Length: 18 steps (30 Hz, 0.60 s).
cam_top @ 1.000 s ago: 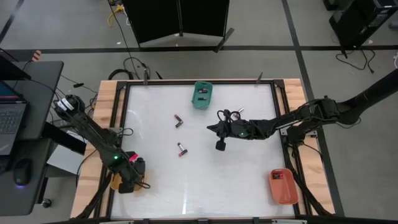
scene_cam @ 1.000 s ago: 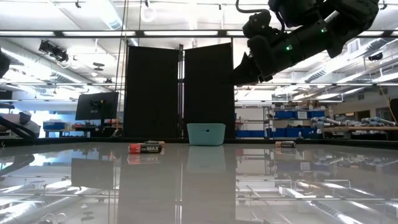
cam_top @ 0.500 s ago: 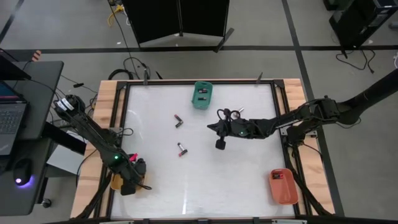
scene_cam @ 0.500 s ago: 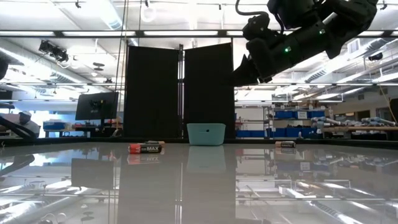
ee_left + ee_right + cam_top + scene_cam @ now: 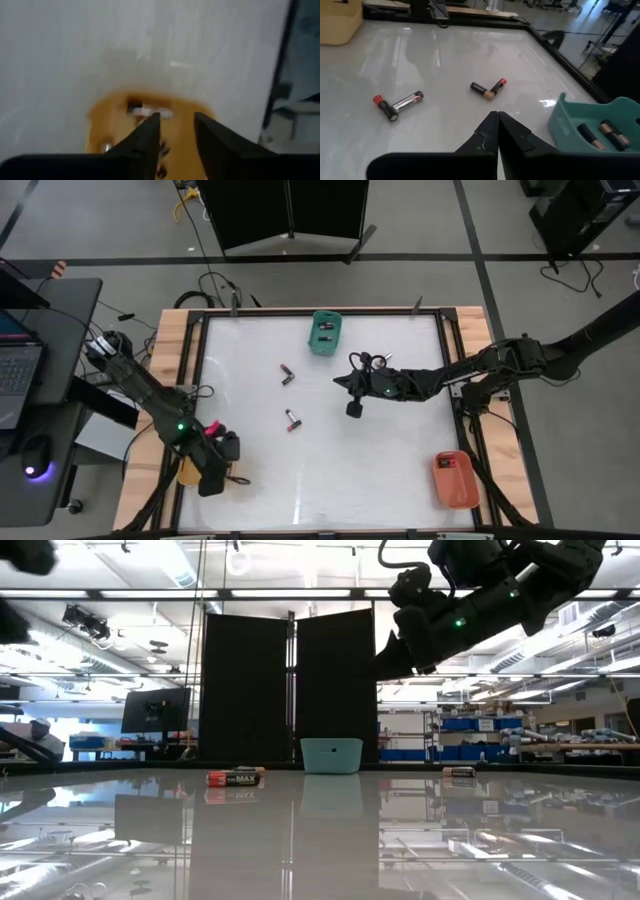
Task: Sort batteries
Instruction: Put the brown battery into the green bin
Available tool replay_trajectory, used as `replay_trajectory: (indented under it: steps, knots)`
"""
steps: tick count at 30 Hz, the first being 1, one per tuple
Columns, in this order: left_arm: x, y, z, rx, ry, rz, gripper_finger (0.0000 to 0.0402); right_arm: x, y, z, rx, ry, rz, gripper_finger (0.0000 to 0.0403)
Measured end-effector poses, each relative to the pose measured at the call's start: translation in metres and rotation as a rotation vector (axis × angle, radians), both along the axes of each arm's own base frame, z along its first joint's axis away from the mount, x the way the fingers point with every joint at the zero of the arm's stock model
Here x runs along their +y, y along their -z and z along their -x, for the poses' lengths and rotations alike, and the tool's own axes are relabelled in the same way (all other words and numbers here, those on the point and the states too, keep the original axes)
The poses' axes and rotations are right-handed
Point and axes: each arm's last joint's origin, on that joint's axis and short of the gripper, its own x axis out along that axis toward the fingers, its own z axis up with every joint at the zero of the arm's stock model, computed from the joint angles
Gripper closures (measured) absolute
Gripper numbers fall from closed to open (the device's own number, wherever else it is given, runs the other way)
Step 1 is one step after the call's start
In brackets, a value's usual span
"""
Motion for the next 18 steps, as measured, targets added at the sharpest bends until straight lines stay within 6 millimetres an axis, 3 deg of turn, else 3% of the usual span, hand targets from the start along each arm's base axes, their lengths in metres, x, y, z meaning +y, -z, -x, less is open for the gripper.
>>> replay_trajectory:
  steps: [4,6,18]
  knots:
    - [0.016,-0.007,-0.008,-0.109,-0.001,0.004,0.0367,0.001,0.002,0.001,0.020,-0.040,-0.029,0.0390]
    - [0.026,-0.009,-0.012,-0.184,-0.004,-0.017,0.0391,0.002,0.003,0.001,0.028,-0.041,-0.038,0.0390]
    - [0.083,0.012,-0.047,-0.598,0.026,-0.130,0.0398,0.001,0.003,0.001,0.017,-0.028,-0.077,0.0390]
